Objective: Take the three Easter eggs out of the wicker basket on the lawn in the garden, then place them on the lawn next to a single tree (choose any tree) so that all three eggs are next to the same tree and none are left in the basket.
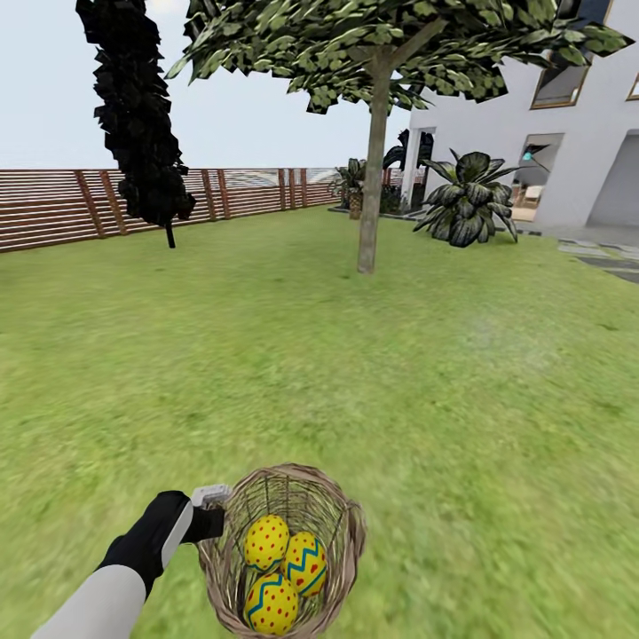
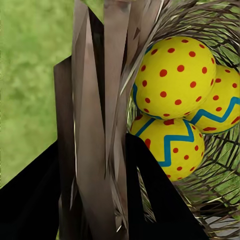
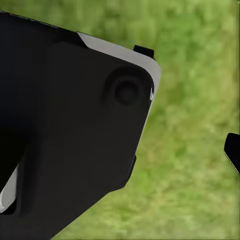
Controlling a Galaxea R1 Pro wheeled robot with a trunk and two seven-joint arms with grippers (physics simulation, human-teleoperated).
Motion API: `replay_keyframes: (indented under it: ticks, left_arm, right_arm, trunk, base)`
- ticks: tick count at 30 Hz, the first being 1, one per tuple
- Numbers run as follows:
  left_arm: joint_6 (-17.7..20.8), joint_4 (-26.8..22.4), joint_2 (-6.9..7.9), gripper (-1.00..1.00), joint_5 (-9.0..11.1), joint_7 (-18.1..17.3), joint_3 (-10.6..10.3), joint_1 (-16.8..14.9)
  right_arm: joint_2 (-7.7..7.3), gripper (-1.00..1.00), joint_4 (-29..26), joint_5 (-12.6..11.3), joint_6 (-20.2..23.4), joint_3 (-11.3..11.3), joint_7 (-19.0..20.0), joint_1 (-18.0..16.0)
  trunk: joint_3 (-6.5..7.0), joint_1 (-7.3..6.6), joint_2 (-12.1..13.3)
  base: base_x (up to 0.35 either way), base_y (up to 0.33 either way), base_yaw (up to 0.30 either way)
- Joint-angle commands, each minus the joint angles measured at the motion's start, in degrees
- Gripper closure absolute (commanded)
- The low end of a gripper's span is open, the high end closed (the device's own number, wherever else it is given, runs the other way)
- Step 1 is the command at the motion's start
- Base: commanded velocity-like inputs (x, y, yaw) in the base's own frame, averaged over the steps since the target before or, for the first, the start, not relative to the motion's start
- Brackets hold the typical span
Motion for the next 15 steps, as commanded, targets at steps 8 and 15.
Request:
replay_keyframes:
  ticks: [8,15]
  left_arm:
    - [0.31,-0.08,-0.02,1.00,0.67,-0.15,0.20,-0.01]
    - [0.31,-0.08,-0.02,1.00,0.67,-0.16,0.20,-0.04]
  right_arm:
    - [-0.02,-1.00,0.24,0.44,-0.39,-0.48,0.07,-0.08]
    - [-0.02,-1.00,0.24,0.44,-0.39,-0.48,0.07,-0.10]
  trunk:
    - [-0.08,0.05,-0.07]
    - [-0.08,0.05,-0.07]
  base:
    - [0.324,0.077,0.000]
    - [0.324,0.077,0.000]
